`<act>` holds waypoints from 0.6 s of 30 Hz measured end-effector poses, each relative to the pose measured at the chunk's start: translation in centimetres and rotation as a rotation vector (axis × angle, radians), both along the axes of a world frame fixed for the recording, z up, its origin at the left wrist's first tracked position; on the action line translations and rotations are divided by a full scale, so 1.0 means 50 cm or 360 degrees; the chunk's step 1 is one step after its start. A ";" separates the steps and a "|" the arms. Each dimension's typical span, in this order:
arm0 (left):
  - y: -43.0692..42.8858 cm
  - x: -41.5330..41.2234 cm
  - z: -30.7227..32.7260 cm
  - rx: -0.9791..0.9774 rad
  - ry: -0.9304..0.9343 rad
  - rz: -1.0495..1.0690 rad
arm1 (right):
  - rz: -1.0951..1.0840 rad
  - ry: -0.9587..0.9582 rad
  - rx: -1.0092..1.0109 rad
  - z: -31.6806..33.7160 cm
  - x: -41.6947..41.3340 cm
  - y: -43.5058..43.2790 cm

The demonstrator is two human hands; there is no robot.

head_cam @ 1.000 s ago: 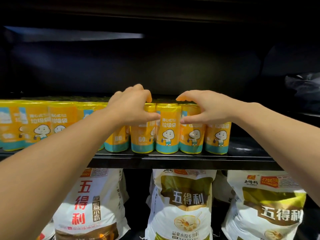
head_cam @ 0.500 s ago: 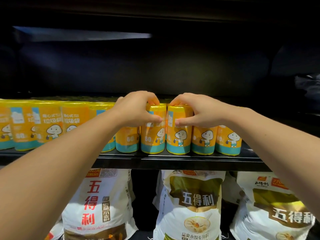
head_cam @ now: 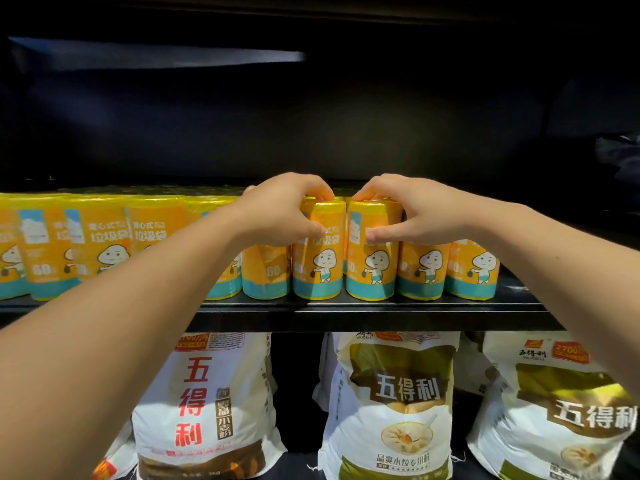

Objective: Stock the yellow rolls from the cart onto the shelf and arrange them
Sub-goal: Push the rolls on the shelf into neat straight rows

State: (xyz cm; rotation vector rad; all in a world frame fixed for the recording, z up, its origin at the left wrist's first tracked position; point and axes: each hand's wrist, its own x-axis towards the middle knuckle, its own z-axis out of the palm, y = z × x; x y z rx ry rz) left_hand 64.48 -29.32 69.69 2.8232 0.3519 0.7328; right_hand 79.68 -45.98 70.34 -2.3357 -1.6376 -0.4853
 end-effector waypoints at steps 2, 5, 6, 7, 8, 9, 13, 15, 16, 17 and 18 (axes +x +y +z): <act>0.001 0.000 -0.001 -0.0008 0.0016 -0.0016 | -0.0001 0.0008 -0.0001 0.000 -0.001 0.000; 0.002 0.001 -0.001 -0.0008 0.0027 -0.0025 | 0.0010 0.0003 -0.0004 0.000 -0.002 -0.001; 0.003 0.002 -0.002 -0.0007 0.0029 -0.0026 | 0.0013 -0.0001 -0.0006 0.000 -0.003 -0.001; 0.004 0.003 -0.002 -0.0010 0.0031 -0.0027 | 0.0015 -0.0006 -0.0008 0.000 -0.002 -0.001; 0.005 0.004 -0.002 -0.0014 0.0029 -0.0029 | 0.0018 -0.0016 -0.0009 0.000 -0.001 0.000; 0.007 0.005 -0.003 -0.0022 0.0025 -0.0032 | 0.0019 -0.0030 -0.0013 -0.001 0.000 0.000; 0.011 0.008 -0.005 -0.0032 0.0024 -0.0059 | 0.0017 -0.0071 -0.0024 -0.003 0.002 0.002; 0.012 0.008 -0.005 -0.0037 0.0023 -0.0062 | 0.0021 -0.0084 -0.0022 -0.004 0.004 0.002; 0.012 0.007 -0.005 -0.0043 0.0021 -0.0064 | 0.0027 -0.0086 -0.0023 -0.003 0.003 0.003; 0.011 0.006 -0.005 -0.0046 0.0019 -0.0064 | 0.0032 -0.0088 -0.0025 -0.003 0.004 0.003; 0.010 0.005 -0.006 -0.0046 0.0016 -0.0063 | 0.0038 -0.0092 -0.0025 -0.003 0.005 0.003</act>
